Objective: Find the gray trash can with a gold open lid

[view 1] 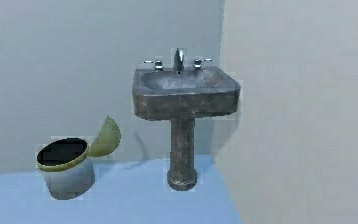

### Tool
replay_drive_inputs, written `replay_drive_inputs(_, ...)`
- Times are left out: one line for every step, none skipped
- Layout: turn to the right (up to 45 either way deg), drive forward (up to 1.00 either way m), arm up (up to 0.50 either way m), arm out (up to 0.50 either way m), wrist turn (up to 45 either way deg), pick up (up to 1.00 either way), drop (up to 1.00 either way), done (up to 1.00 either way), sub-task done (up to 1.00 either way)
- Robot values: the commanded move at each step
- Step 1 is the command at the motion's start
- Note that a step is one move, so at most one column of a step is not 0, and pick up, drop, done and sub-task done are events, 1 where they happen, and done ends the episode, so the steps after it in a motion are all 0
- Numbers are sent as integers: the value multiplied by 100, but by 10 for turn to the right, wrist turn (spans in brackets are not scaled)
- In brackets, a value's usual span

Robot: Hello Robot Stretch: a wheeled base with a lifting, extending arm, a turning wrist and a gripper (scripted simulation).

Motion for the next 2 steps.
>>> replay_drive_inputs(0,5,0,0,0,0,0,0,0)
replay_drive_inputs(-60,0,0,0,0,0,0,0,0)
